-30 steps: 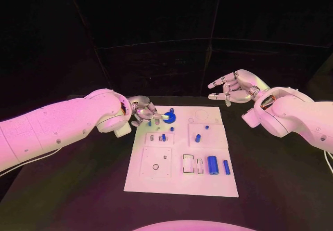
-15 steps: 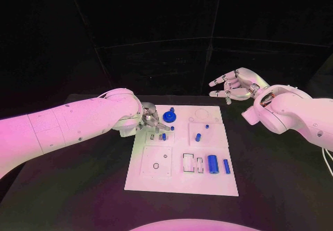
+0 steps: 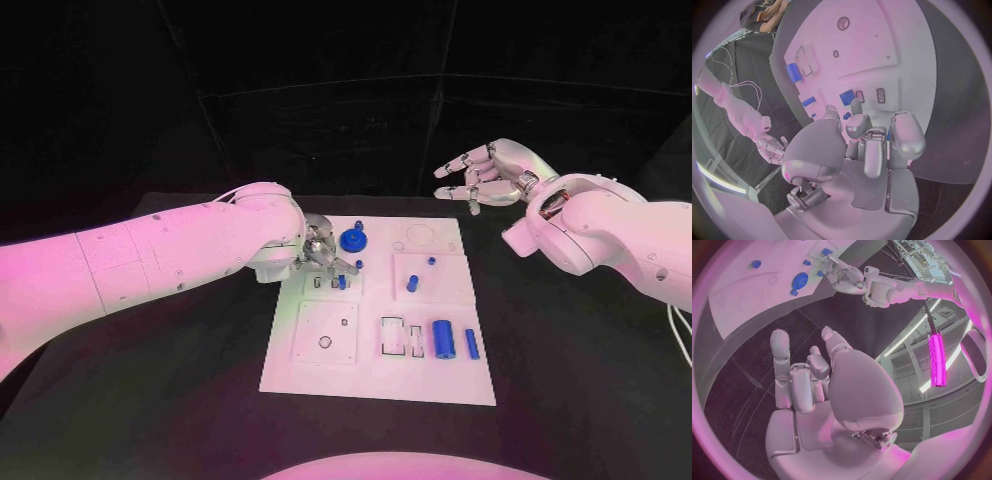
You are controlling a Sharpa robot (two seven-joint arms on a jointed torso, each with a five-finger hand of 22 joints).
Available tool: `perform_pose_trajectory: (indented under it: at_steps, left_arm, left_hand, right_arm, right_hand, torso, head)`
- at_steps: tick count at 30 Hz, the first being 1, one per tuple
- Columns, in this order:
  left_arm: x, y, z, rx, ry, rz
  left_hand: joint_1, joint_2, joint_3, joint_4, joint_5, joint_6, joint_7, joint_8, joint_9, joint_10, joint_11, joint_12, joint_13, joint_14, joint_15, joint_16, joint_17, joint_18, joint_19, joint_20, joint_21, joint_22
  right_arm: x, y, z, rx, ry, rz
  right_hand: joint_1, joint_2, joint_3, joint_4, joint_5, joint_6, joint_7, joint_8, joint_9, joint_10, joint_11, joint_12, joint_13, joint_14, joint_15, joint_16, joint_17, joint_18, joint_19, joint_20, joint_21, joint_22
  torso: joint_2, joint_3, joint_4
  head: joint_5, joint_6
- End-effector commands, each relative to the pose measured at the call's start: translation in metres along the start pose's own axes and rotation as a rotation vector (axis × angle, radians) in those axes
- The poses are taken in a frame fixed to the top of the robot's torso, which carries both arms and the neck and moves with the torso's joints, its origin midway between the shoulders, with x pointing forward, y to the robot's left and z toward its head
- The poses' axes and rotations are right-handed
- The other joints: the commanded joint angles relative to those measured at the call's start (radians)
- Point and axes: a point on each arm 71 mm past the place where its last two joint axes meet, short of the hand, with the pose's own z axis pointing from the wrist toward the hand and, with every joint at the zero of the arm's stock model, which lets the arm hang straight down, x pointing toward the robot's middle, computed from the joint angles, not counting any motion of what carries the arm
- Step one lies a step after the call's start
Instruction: Assemble the parts on the task board
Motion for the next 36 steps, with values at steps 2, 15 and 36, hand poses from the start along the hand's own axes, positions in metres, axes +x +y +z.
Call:
perform_pose_trajectory:
  at_steps: [2,15,36]
  left_arm:
    - [0.0,-0.002,0.001,-0.005,0.006,0.023]
    - [0.003,-0.008,0.004,-0.009,0.034,0.045]
    - [0.004,-0.012,0.006,-0.013,0.049,0.058]
  left_hand:
    - [-0.004,0.003,-0.009,-0.002,-0.003,-0.017,0.001,0.001,0.003,-0.015,0.001,-0.008,-0.013,0.107,-0.002,0.003,0.263,-0.007,-0.01,0.0,0.002,-0.006]
    - [0.042,0.024,-0.005,-0.019,-0.001,-0.039,0.01,-0.004,0.011,-0.028,0.01,-0.019,-0.024,0.107,0.006,0.003,0.263,-0.006,-0.019,0.007,0.002,-0.006]
    - [0.097,0.037,0.01,-0.055,-0.001,-0.043,0.013,-0.003,0.02,-0.03,0.013,-0.019,-0.024,0.107,0.01,0.003,0.263,-0.005,-0.025,0.013,0.004,-0.002]
  right_arm:
    - [0.0,0.002,0.001,-0.007,0.007,-0.002]
    - [0.002,0.003,0.003,-0.012,0.011,-0.002]
    - [0.003,0.002,0.006,-0.012,0.018,-0.002]
  right_hand:
    - [0.005,0.002,0.0,-0.008,0.005,0.0,-0.001,0.004,-0.001,-0.004,0.0,-0.007,-0.001,0.036,-0.006,-0.007,-0.002,0.019,-0.002,-0.004,-0.004,-0.001]
    - [0.004,0.004,0.001,-0.009,0.012,-0.001,-0.001,0.005,-0.001,-0.004,0.0,-0.006,-0.002,0.037,-0.006,-0.008,-0.002,0.018,0.0,-0.004,-0.006,-0.002]
    - [0.003,0.005,0.001,-0.01,0.015,-0.001,-0.001,0.005,-0.002,-0.004,0.0,-0.007,-0.003,0.037,-0.006,-0.009,-0.003,0.018,0.001,-0.004,-0.006,-0.002]
  torso:
    - [0.0,-0.0002,0.0014]
    - [0.0,-0.0001,0.0008]
    - [0.0,-0.0005,0.0007]
  head:
    - [-0.004,-0.006]
    - [0.001,-0.011]
    - [-0.003,-0.021]
